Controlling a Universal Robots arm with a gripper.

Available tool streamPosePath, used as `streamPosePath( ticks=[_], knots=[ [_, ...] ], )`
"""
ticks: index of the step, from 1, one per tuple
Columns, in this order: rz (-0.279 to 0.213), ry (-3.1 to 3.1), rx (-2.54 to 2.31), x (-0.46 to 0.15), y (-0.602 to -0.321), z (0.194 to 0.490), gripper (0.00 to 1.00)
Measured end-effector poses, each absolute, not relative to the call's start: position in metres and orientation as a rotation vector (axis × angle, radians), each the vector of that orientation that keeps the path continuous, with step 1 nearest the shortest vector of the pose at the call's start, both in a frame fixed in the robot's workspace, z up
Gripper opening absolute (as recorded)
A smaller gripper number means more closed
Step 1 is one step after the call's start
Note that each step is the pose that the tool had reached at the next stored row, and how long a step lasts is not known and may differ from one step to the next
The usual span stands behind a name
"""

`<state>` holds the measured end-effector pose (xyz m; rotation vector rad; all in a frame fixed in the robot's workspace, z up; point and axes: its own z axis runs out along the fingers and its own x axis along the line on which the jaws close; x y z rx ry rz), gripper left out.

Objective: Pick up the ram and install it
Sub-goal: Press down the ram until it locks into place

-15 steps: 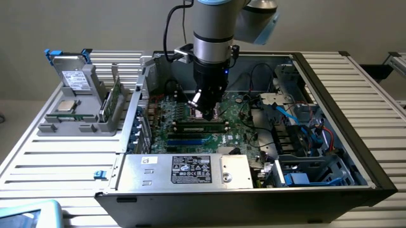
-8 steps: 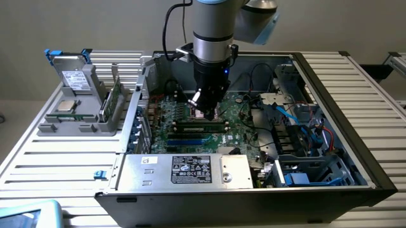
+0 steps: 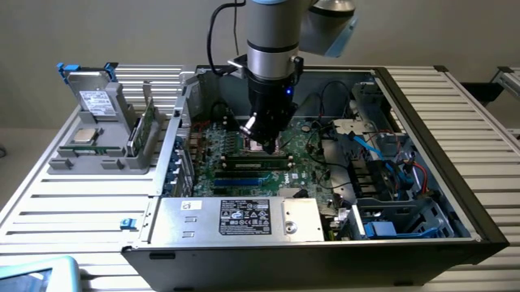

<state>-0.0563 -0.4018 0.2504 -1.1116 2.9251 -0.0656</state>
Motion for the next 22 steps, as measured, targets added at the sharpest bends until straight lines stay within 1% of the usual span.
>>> streamPosePath(
  ticks=[22],
  knots=[
    [-0.074, 3.052, -0.684, -0.0564, -0.4018, 0.2508, 0.11]
  ],
)
